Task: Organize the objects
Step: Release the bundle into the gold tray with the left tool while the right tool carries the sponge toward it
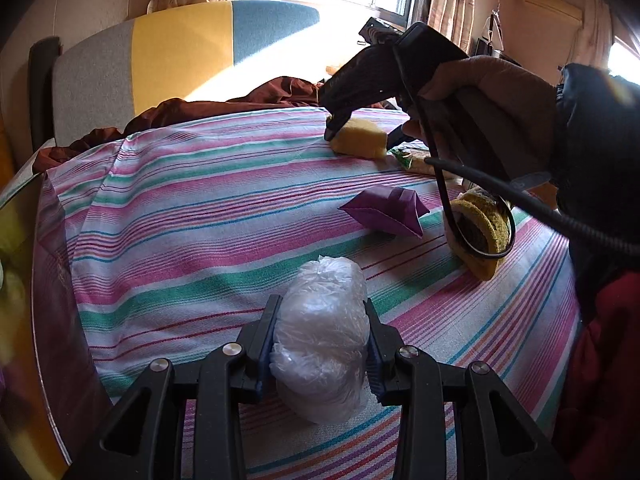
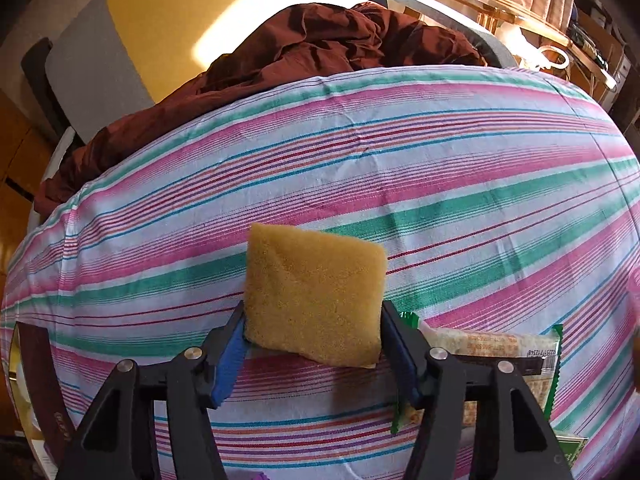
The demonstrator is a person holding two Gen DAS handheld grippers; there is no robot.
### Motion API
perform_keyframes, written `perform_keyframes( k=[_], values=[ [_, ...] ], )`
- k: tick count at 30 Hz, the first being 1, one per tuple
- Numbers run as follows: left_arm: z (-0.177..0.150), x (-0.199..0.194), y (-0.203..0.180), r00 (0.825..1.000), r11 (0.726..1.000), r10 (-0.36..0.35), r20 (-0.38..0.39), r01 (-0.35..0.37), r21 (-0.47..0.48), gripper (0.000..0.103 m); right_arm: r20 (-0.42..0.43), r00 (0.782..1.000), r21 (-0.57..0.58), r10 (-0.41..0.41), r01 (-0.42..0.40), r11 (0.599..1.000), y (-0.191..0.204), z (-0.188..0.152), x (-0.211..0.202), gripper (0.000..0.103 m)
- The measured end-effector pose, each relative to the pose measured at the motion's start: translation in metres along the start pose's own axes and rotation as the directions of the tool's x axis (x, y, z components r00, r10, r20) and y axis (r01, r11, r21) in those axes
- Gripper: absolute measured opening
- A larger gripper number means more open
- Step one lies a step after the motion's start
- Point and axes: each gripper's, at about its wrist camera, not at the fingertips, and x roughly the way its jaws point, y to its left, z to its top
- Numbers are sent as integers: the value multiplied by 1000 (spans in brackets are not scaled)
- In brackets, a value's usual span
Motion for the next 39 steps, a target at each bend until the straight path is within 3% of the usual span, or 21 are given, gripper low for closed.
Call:
perform_keyframes(
  k=[7, 10, 13, 18, 24, 34, 39],
  values=[
    [-1, -1, -3, 1000, 1000, 11, 2, -11, 9, 38, -90, 978, -101, 188, -196, 975, 33, -41, -23, 58],
    [-1, -1, -4, 1000, 1000, 14, 2, -14, 11, 38, -66, 971, -106, 229, -235, 966, 43, -62, -34, 58],
    [-1, -2, -5, 1000, 999, 25, 0, -25, 20, 37, -66, 972, -123, 228, -234, 964, 50, -77, -31, 58],
    [0, -4, -7, 999, 999, 44, -7, -44, 31, 36, -38, 990, -267, 139, -144, 953, 71, -79, -24, 58],
    [0, -16, -8, 998, 999, 49, -30, -48, 20, 35, -33, 991, -290, 132, -136, 947, 69, -80, -27, 58],
    [6, -69, -8, 998, 999, 44, 35, -45, 29, 35, -25, 994, -314, 108, -110, 943, 77, -84, -26, 58],
    [18, -99, 26, 995, 993, 91, 43, -88, -72, 35, -15, 996, -326, 93, -93, 941, 81, -85, -25, 58]
  ],
)
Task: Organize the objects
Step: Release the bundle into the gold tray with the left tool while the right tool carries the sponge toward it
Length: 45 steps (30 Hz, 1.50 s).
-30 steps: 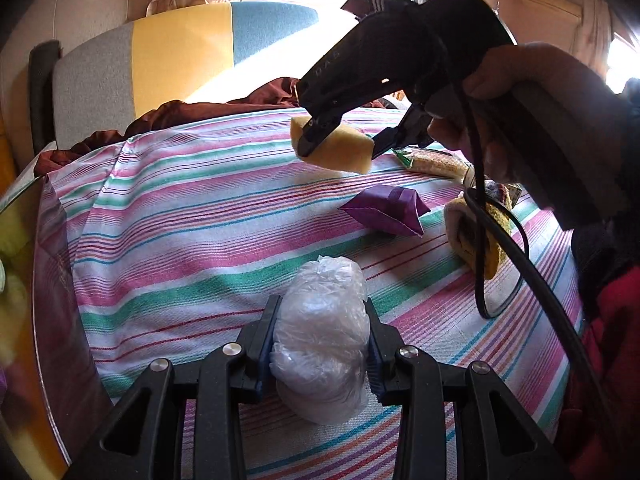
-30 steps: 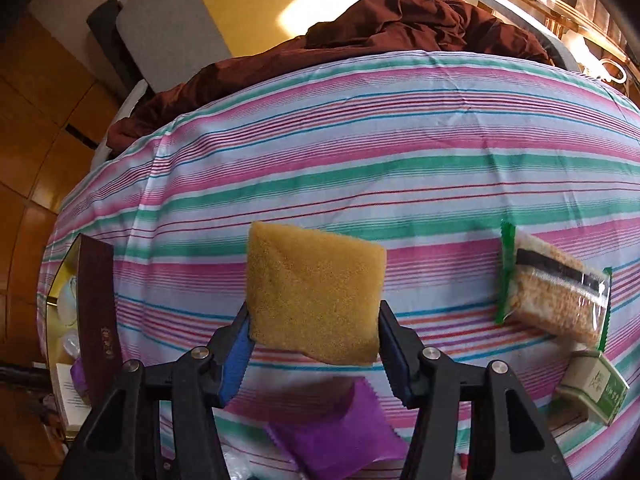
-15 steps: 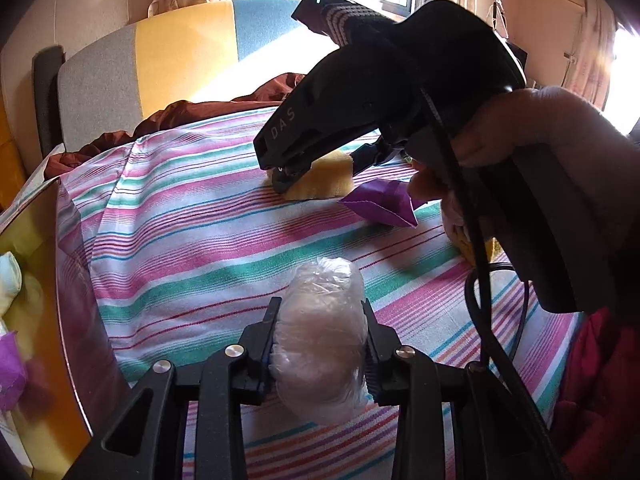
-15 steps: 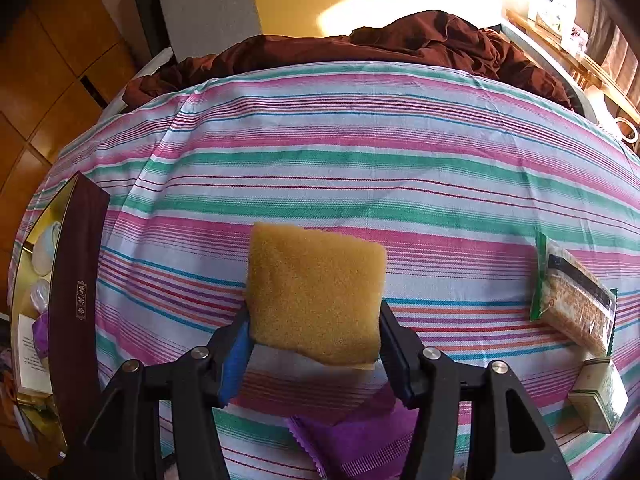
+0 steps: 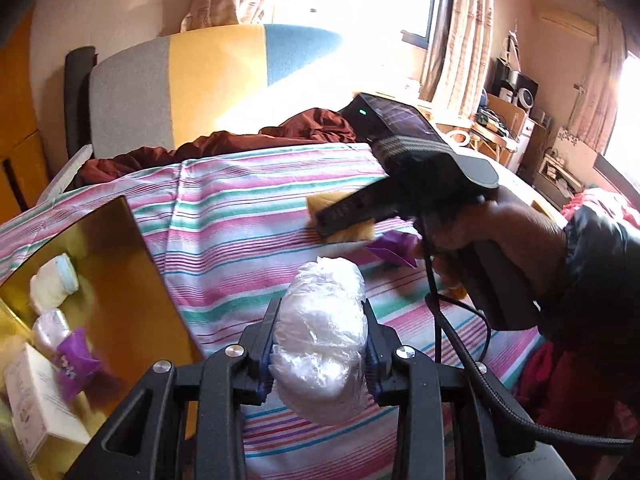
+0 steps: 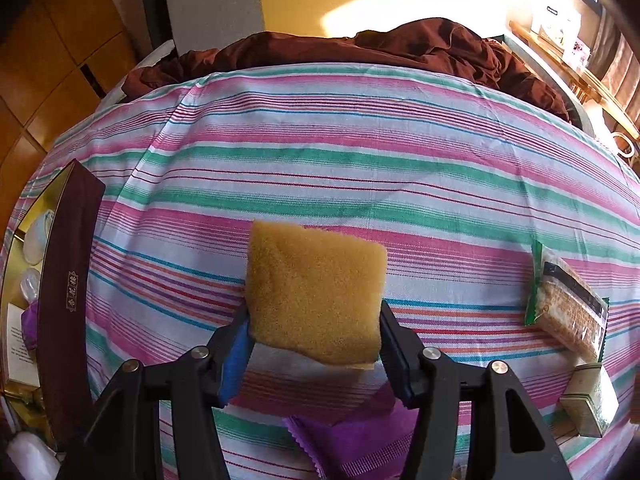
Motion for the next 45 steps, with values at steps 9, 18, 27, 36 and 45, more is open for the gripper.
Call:
perform_keyframes(
  k=[9, 18, 27, 36, 45],
  values=[
    [20, -54, 106, 974, 957, 223, 35, -212, -198, 35, 9, 999, -29, -32, 32, 999, 3, -2, -1, 58],
    [6, -72, 207, 888, 845, 458, -52, -452, -284, 36, 17, 998, -43, -59, 59, 997, 8, -4, -3, 58],
    [-1, -48, 253, 871, 802, 469, -147, -490, -342, 36, 21, 997, -51, -71, 72, 996, 7, -1, 2, 58],
    [1, -27, 283, 840, 757, 501, -206, -541, -367, 52, 19, 997, -50, -69, 70, 996, 7, 1, 6, 58],
    [2, -61, 253, 845, 777, 526, -96, -523, -350, 64, 27, 996, -62, -88, 90, 994, 10, 2, 8, 58]
  ],
)
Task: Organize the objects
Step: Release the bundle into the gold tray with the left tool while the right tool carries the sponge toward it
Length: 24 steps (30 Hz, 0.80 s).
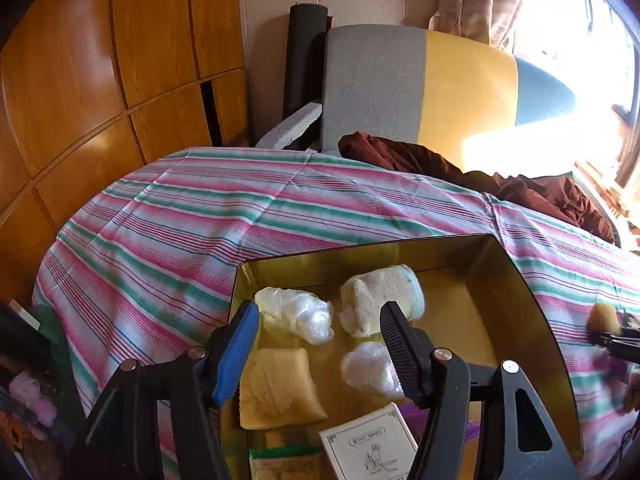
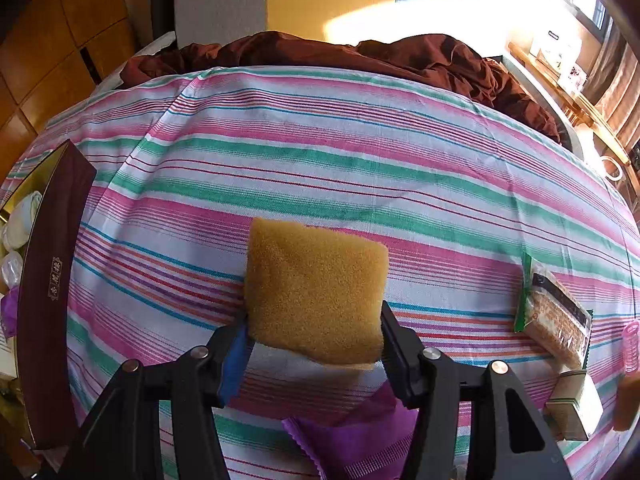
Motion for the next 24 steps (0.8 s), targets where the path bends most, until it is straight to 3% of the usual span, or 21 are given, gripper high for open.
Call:
perform_keyframes(
  k=[6, 13, 18, 24],
  values=[
    [-13, -33, -9, 998, 999, -38, 50, 38, 14, 71, 8, 1000, -8, -11, 11, 1000, 3, 1, -3, 58],
    [-28, -50, -16, 996, 997, -76, 47, 75, 13, 72, 65, 995, -13, 74, -73, 997, 20, 8, -25, 58],
    [-35, -53, -15, 995, 996, -88, 42, 87, 8, 72, 110, 979, -77, 172, -164, 983, 68, 10, -51, 58],
    [-42, -52, -9, 996, 997, -80, 34, 80, 6, 72, 134, 944, -203, 301, -271, 941, 141, 14, -83, 58]
  ],
)
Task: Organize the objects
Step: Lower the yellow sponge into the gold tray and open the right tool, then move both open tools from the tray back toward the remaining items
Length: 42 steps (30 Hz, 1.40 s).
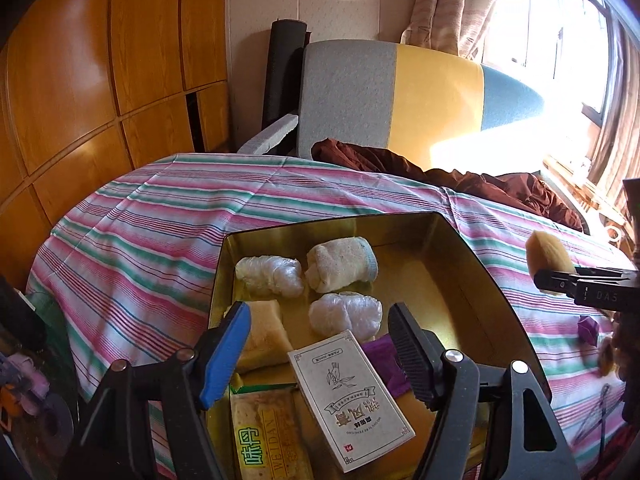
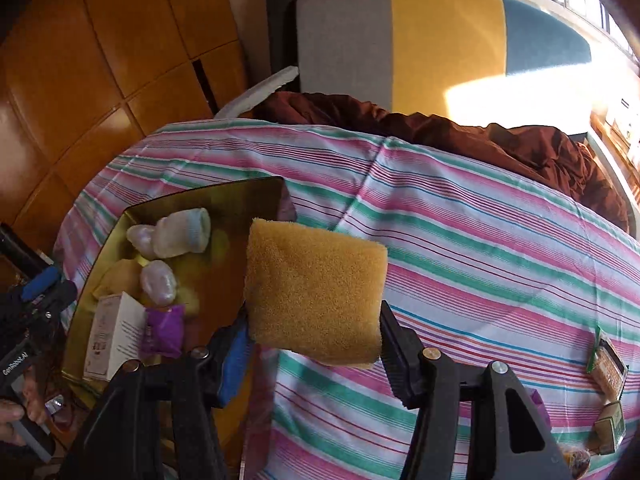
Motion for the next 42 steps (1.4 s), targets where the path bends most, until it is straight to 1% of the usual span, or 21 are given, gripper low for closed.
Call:
perform_keyframes(
  k=[4, 6, 9, 10, 13, 15, 17, 19, 21, 24, 27, 31, 37, 40, 42],
  values=[
    [-5, 0, 7, 1000, 1000, -6, -11, 6, -18, 72, -12, 998, -63, 55, -55, 996, 45, 11, 8, 58],
    [-7, -1, 11, 1000, 999, -11, -13, 11, -33, 72, -31, 997, -92, 65, -68, 993, 64, 16, 18, 58],
    [-10, -4, 19, 1000, 998, -15, -10, 14, -57, 72, -60, 996, -98, 70, -75, 992, 81, 21, 38, 59],
    [-12, -5, 23, 1000, 998, -14, -11, 14, -65, 72, -73, 995, -91, 72, -79, 993, 83, 22, 46, 62],
    [-15, -7, 32, 1000, 996, -11, -14, 10, -85, 72, -96, 993, -66, 68, -74, 995, 86, 23, 65, 64],
    [-18, -6, 37, 1000, 995, -15, -23, 12, -100, 72, -104, 993, -52, 55, -61, 997, 86, 23, 73, 68],
    [-21, -6, 41, 1000, 994, -12, -28, 9, -106, 72, -117, 991, -37, 66, -71, 997, 83, 20, 77, 78],
    [-22, -6, 43, 999, 994, -11, -31, 7, -111, 72, -120, 990, -31, 68, -73, 997, 81, 16, 75, 80],
    [-23, -6, 43, 999, 993, -11, -33, 7, -116, 72, -102, 993, -33, 58, -61, 998, 78, 13, 67, 80],
    [-22, -7, 40, 999, 993, -15, -30, 11, -114, 72, -65, 996, -21, 64, -66, 998, 70, 9, 48, 80],
    [-21, -9, 33, 999, 995, -20, -26, 18, -97, 72, -25, 998, -19, 51, -52, 998, 59, 2, 24, 81],
    [-19, -13, 23, 999, 997, -39, -19, 38, -67, 74, -2, 1000, 3, 23, -23, 1000, 34, -13, -2, 81],
    [-16, -17, 2, 997, 997, -70, -18, 70, -15, 75, 17, 998, 111, -66, 64, 992, -28, -39, -34, 81],
    [-14, -18, -10, 996, 996, -86, -19, 86, 15, 75, 26, 991, 178, -133, 126, 976, -66, -51, -54, 81],
    [-13, -18, -19, 995, 995, -96, -21, 97, 37, 76, 35, 983, 244, -178, 165, 956, -95, -60, -68, 81]
  ],
)
